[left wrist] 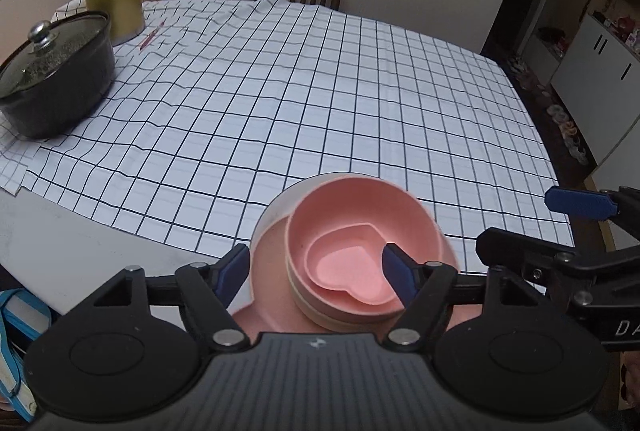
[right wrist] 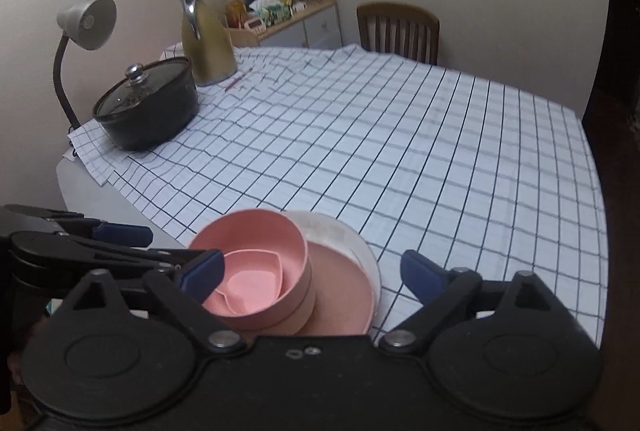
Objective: Organize plates and bowls
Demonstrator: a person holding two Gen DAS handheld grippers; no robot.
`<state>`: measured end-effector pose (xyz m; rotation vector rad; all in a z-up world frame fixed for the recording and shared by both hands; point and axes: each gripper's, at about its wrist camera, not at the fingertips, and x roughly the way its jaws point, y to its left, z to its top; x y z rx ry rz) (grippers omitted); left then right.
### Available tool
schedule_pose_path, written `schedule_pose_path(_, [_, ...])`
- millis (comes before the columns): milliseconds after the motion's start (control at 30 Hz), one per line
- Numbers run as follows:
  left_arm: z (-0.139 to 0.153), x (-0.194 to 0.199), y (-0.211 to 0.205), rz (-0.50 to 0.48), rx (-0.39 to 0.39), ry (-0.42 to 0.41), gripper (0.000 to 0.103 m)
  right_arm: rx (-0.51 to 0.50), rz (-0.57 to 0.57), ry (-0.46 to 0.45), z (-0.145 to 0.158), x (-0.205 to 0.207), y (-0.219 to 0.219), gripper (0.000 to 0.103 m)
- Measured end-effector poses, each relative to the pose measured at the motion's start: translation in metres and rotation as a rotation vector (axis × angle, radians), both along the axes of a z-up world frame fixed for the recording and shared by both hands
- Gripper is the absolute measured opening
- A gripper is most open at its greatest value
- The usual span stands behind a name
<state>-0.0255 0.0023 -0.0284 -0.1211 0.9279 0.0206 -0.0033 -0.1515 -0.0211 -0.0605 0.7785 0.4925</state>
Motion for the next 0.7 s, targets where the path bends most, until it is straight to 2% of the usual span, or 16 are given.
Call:
schedule_pose_path(167, [0.007,-0.018,-0.018,-0.005,0.003,-0.039,0.079,0.050,-0.004,-0.006,0.005,-0.015,-0.019,0.101])
schedule_pose_path(367, [0.012,-0.036,-0.030,-0.001,-0.034,-0.070,0.083,0.076,-0.029,-0.041,0.010,-0.032,-0.037,0.103])
schedule_pose_path(567, [0.019,-0.051,-0.038,0.013,-0.028,-0.108,0.102,0.081,-0.049,-0.048,0.012,-0.043,-0.049,0.103])
schedule_pose_path(700, [0.023,-0.058,-0.045,0.009,-0.003,-0.118,0.103,0.075,-0.055,-0.067,0.016,-0.053,-0.055,0.103])
